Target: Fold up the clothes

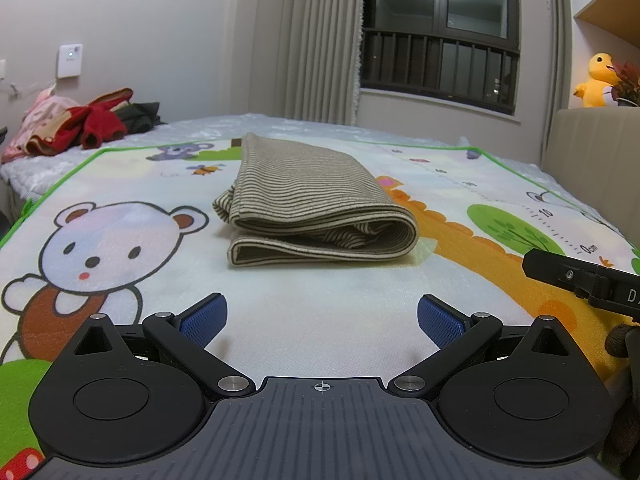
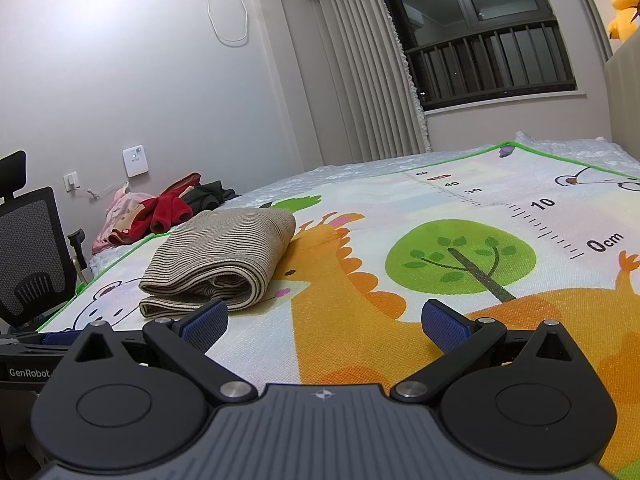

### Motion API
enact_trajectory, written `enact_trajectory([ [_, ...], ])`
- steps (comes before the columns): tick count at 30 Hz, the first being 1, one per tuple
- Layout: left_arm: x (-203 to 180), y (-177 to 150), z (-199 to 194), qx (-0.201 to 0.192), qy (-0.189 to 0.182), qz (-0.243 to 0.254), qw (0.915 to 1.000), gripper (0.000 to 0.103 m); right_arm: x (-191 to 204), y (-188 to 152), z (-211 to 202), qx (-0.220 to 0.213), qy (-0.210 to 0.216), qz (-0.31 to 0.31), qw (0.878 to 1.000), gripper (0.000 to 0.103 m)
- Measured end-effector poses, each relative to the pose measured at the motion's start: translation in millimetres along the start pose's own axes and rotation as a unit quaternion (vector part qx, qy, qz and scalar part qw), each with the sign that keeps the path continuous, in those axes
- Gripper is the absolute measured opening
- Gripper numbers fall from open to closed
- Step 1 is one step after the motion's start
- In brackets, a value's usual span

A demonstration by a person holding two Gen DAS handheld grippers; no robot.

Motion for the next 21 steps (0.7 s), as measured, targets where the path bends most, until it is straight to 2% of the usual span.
enact_trajectory([
  [21,-0.1,0.1,2.1,0.005,0.003,0.002,1.0,0.103,-2.1,0.3,0.0,-0.003,0.001,0.008,1.0,0.103],
])
Point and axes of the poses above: each gripper's, at about its wrist camera, not at the fingertips, and z roughly the way its jaws point, x to its left, y to its top, the point moved 9 cm from there along z, roughly the way its jaws point, and after that the axes turned 1 degree about -y, right-handed, at the moved point
